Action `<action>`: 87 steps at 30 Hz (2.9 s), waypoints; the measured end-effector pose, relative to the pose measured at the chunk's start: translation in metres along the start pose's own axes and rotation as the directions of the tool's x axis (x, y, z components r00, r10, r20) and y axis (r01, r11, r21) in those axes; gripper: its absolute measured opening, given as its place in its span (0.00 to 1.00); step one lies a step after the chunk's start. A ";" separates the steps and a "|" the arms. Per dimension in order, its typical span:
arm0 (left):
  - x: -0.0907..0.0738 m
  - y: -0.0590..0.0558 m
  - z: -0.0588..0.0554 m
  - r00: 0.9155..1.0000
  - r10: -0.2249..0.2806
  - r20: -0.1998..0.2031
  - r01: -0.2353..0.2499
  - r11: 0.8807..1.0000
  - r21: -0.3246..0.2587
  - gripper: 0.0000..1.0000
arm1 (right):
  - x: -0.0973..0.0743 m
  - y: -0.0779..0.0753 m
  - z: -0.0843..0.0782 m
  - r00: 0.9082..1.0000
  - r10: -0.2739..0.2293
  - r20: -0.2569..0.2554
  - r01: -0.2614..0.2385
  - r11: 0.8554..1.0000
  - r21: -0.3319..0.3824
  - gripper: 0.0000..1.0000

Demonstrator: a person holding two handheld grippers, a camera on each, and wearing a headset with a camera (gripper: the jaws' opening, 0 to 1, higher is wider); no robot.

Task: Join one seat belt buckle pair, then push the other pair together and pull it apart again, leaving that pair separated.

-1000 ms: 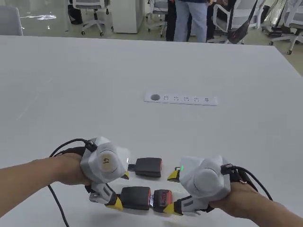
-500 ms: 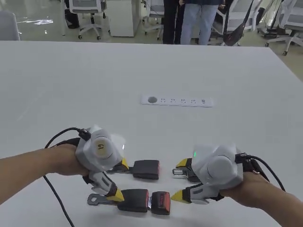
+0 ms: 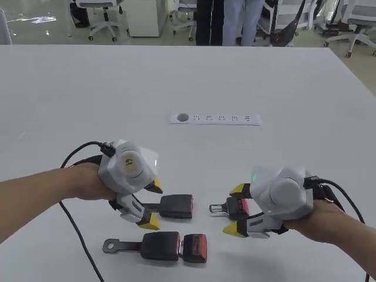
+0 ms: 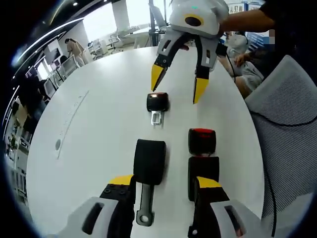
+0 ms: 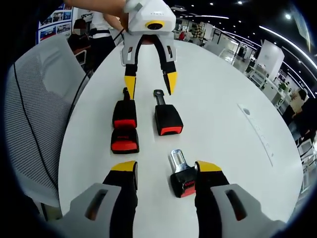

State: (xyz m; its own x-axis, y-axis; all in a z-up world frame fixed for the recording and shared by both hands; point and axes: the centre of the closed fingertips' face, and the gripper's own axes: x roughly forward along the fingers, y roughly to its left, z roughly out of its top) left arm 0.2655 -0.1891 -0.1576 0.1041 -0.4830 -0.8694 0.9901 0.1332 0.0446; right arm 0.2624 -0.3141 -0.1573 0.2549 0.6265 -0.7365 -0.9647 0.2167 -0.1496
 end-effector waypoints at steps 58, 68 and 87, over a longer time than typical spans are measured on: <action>0.054 0.028 -0.023 0.990 -0.081 -0.117 0.082 0.997 0.002 0.32 | 0.024 -0.034 -0.055 0.986 0.107 -0.127 -0.113 0.993 -0.036 0.32; 0.054 0.029 -0.023 0.988 -0.086 -0.129 0.089 0.996 0.013 0.32 | 0.023 -0.034 -0.057 0.985 0.104 -0.137 -0.112 0.993 -0.046 0.31; 0.052 0.026 -0.022 0.984 -0.088 -0.155 0.090 0.996 0.006 0.32 | 0.027 -0.033 -0.048 0.987 0.103 -0.122 -0.113 0.990 -0.078 0.31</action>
State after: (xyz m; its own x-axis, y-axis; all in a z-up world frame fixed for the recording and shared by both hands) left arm 0.2950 -0.1916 -0.2123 0.0011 -0.3524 -0.9358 0.9960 0.0839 -0.0304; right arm 0.2982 -0.3407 -0.2039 0.1438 0.5493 -0.8232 -0.9896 0.0849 -0.1162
